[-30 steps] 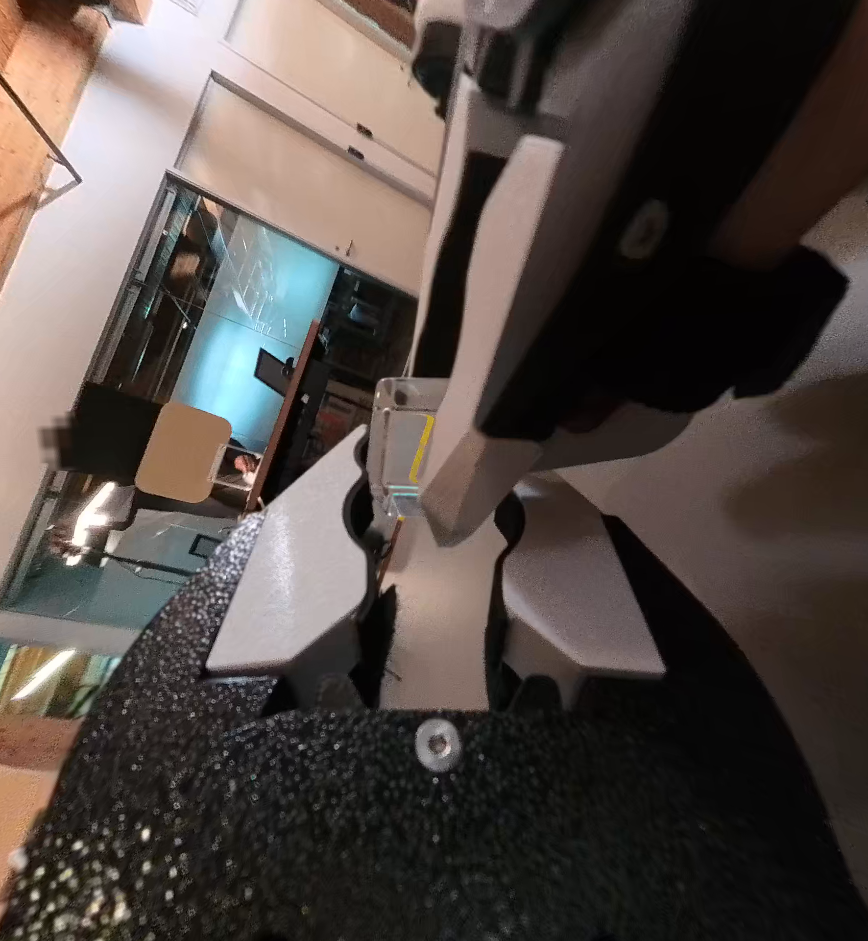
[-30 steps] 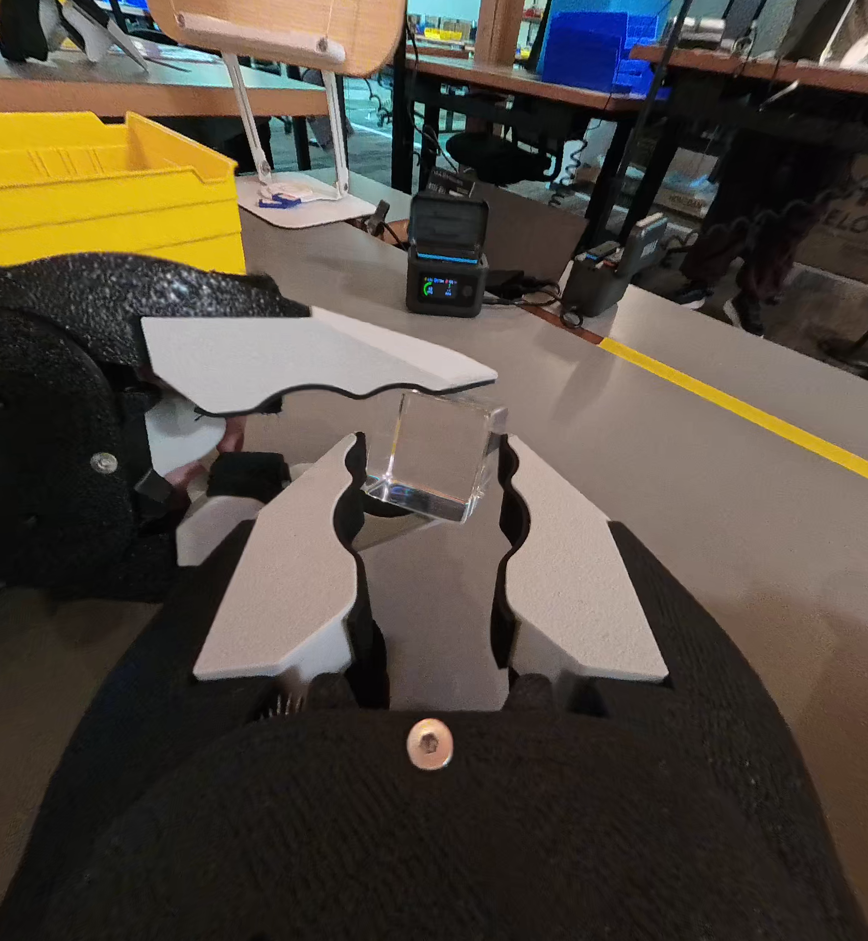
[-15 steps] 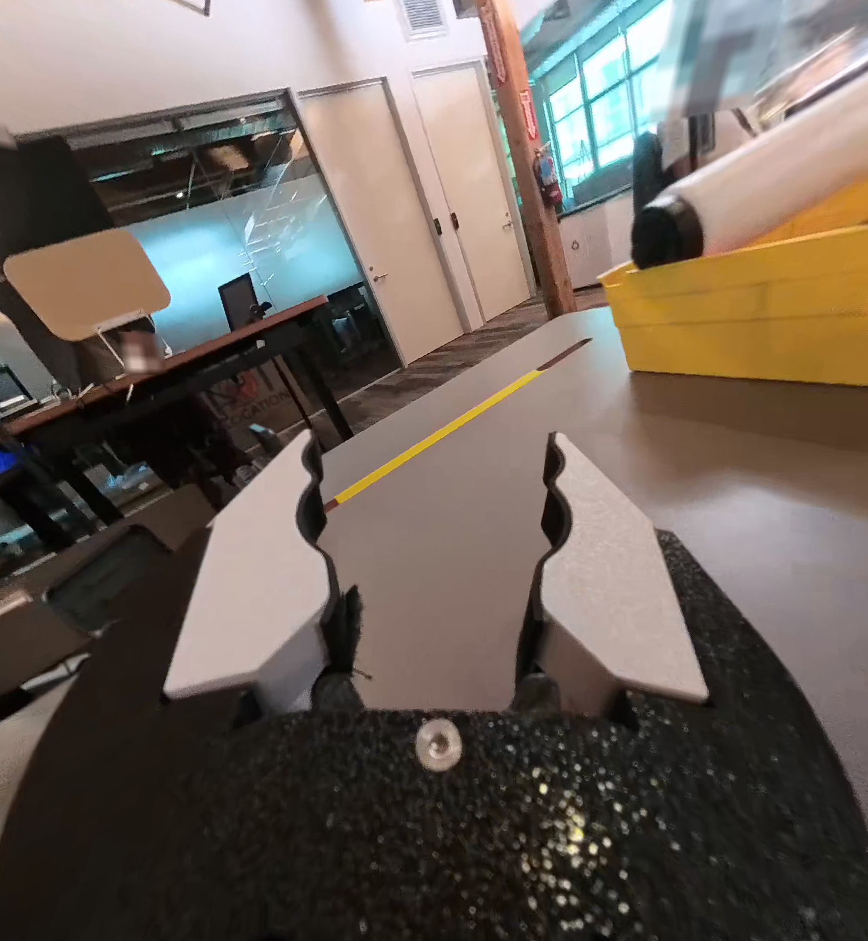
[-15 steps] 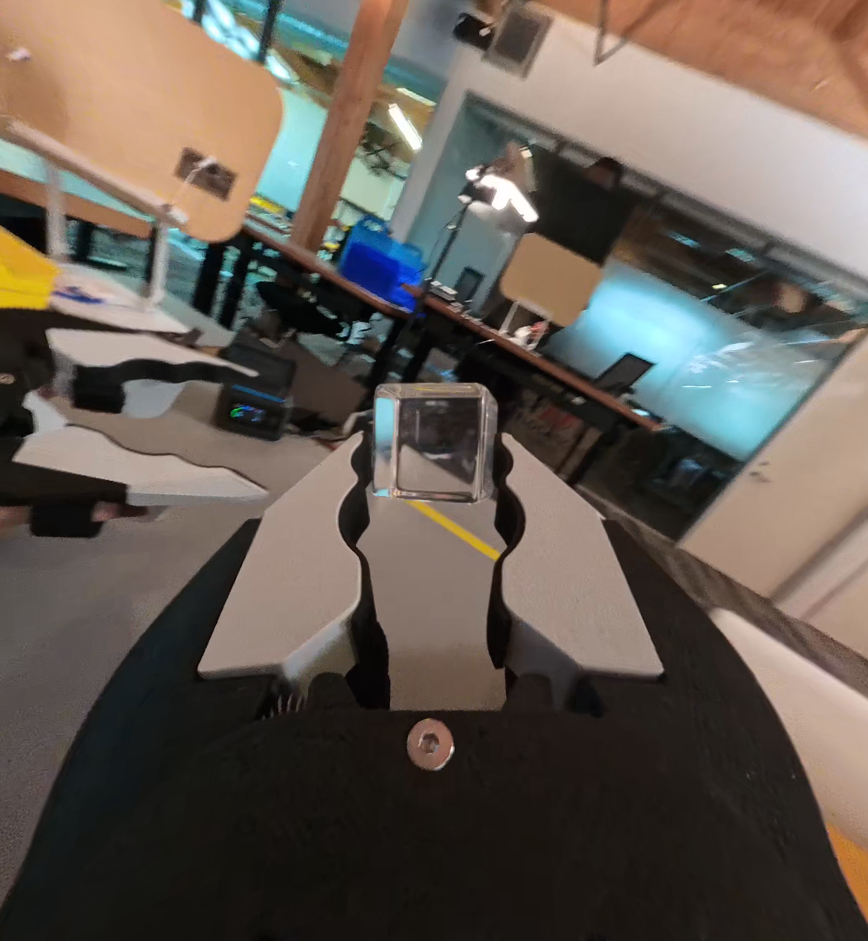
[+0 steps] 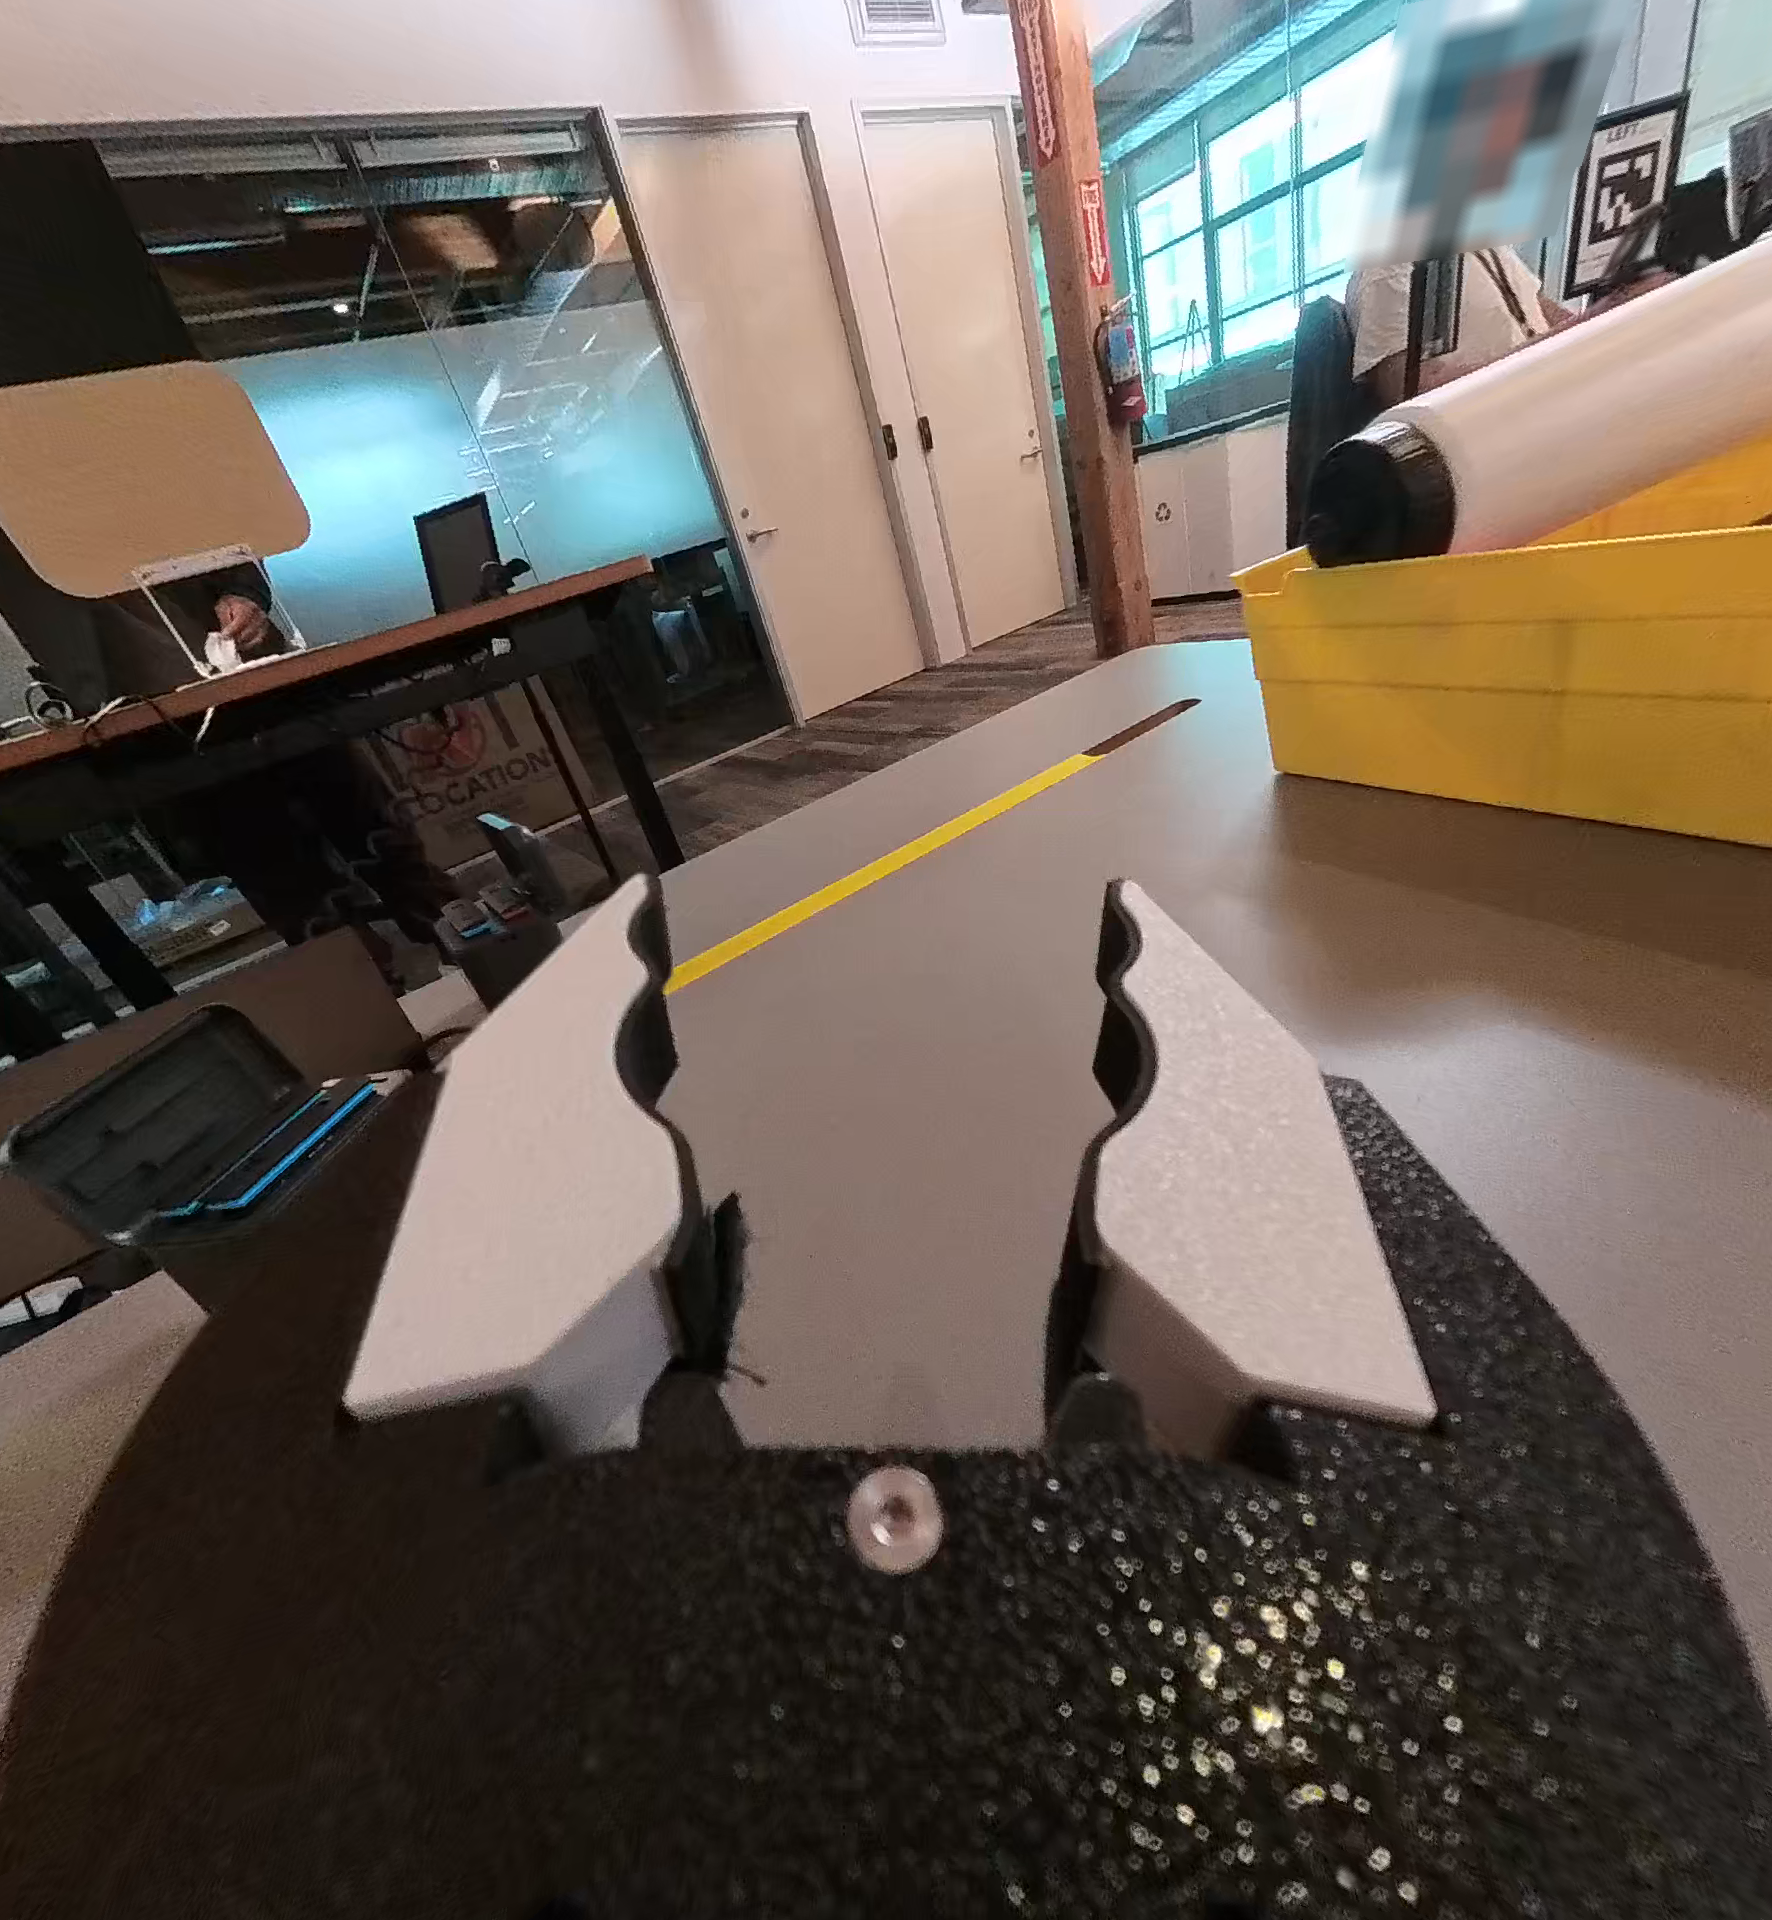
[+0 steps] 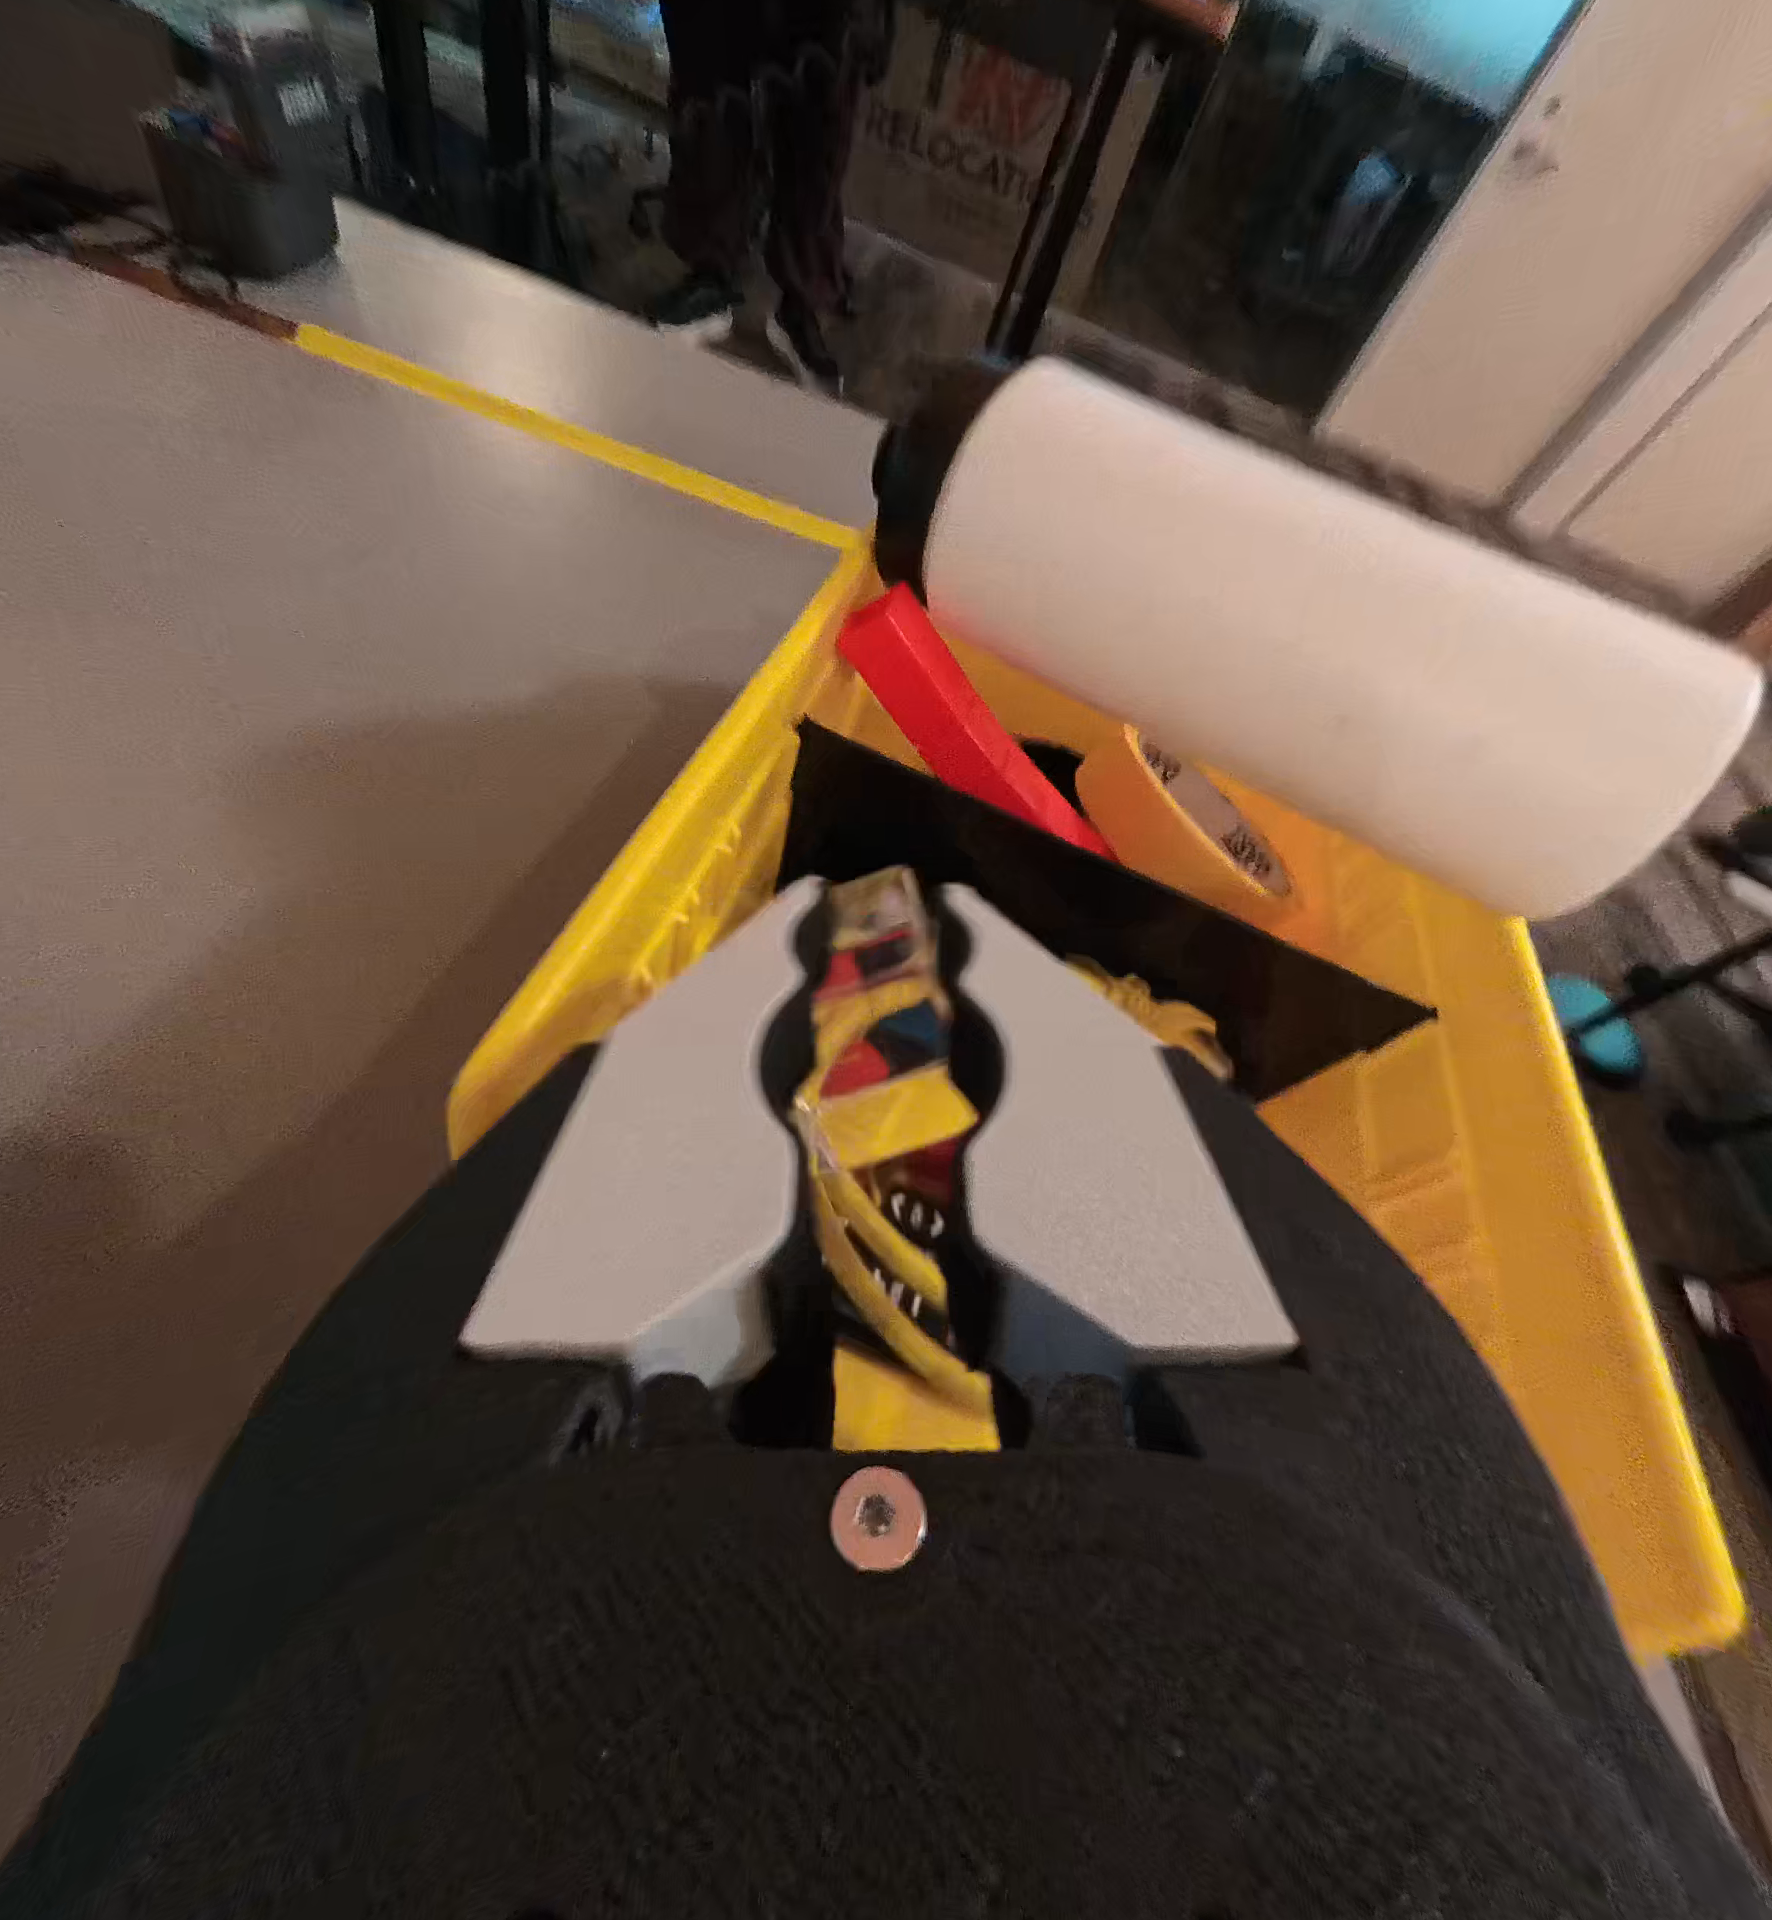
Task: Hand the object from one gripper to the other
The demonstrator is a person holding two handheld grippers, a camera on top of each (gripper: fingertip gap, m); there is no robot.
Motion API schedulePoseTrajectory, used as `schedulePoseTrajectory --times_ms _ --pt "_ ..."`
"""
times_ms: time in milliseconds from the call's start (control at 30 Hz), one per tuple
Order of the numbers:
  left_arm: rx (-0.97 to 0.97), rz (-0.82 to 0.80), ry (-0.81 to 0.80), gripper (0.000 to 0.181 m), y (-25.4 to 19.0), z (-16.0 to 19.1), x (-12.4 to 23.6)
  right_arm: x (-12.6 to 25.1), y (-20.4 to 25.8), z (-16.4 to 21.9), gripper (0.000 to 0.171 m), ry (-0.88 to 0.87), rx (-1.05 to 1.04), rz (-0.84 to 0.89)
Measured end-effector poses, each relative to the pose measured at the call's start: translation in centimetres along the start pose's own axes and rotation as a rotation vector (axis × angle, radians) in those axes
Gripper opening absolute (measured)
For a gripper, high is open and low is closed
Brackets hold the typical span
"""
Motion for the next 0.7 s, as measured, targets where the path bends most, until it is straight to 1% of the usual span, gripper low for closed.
schedulePoseTrajectory --times_ms 33,100,200,300,400,500,633,700 --pt "0.007 0.002 0.001 0.081 0.0 0.1 0.0 0.1 -0.2 -0.5 0.0 -0.049 -0.003 0.014" --pt "0.022 0.004 0.002 0.083 0.1 0.1 0.0 -0.1 -0.3 -0.7 0.003 -0.037 0.0 0.026" --pt "0.038 0.004 0.015 0.085 0.2 0.3 -0.1 -0.3 0.1 -0.7 0.026 0.004 0.022 0.02" --pt "0.034 -0.01 0.027 0.085 0.3 0.4 -0.2 0.6 0.4 -1.9 0.043 -0.074 0.069 0.086" --pt "0.01 -0.036 0.02 0.085 0.1 0.2 0.1 1.6 1.1 -3.3 0.046 -0.137 0.083 0.104" --pt "-0.013 -0.068 0.026 0.092 -0.2 -0.1 0.3 2.6 2.9 -4.6 0.054 -0.172 0.033 0.029" --pt "-0.009 -0.119 0.079 0.115 -0.6 -0.8 0.2 4.8 7.4 -7.4 0.071 -0.287 -0.035 -0.13" --pt "-0.011 -0.155 0.117 0.127 -0.8 -1.0 0.3 5.9 10.9 -8.5 0.093 -0.324 -0.052 -0.249"
Point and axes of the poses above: each gripper's, where its closed fingertips meet, x back along the fingers, z out of its underside, y = z × x across the jaws, the point moved 5 cm from there along x, back along the fingers, and after that the axes turned 13 degrees about z, right-handed, at the moved point
